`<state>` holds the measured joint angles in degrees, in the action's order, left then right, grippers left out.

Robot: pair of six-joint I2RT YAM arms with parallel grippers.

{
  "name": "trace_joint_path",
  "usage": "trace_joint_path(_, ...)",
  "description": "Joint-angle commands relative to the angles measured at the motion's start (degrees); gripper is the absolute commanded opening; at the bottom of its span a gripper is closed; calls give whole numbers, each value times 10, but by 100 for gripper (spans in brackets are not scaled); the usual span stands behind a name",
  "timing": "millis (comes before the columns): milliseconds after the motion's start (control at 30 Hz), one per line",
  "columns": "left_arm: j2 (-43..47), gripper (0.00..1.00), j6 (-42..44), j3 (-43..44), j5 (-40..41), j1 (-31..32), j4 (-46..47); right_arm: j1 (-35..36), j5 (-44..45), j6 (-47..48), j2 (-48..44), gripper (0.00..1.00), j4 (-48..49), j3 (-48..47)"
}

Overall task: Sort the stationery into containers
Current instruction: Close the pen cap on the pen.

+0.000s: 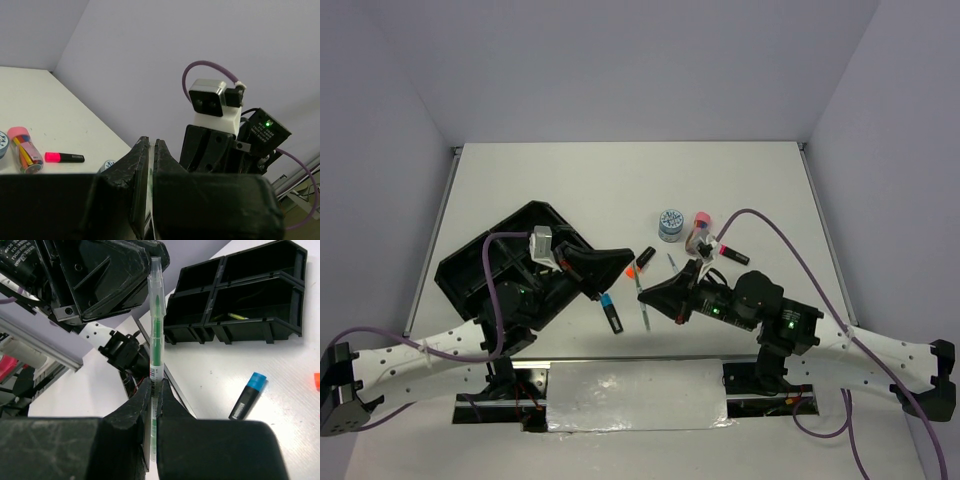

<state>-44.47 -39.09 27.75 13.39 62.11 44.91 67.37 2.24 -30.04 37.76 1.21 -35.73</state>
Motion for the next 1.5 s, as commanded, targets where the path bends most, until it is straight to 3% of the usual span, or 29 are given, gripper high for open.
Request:
trace_joint_path(0,-5,0,-19,13,-6,-1,19,5,17,24,-5,0,13,-41)
trace_joint_path(200,-22,0,-56,27,8,-1,-15,5,23,49,-1,0,15,-58)
trace_joint_path(400,-34,0,-126,63,23,-1,-108,5,65,84,-12,0,21,-65)
trace_joint_path(633,-33,0,-101,39,-7,-1,-68,5,72,93,6,0,16,-115)
trace_joint_path(700,-35,7,-86,47,-15,-1,-74,5,55,104,18,0,6,-123)
trace_joint_path(767,-33,21,-76,61,-13,-1,-90,5,44,109,26,0,0,-124)
trace_joint_path(1133,-23,52,-22,113,-13,-1,-156,5,44,95,35,0,-21,-125)
trace_joint_path(1367,-22,53,-27,98,-41,-1,-140,5,53,93,40,0,-26,-137)
trace_joint_path(1400,-25,50,-24,99,-44,-1,-139,5,49,93,43,0,-27,-138)
trace_joint_path(1433,-26,28,-23,100,-48,-1,-138,5,44,94,44,0,-27,-140)
trace_joint_path(1467,-28,23,-23,101,-54,-1,-138,5,43,94,46,0,-28,-142)
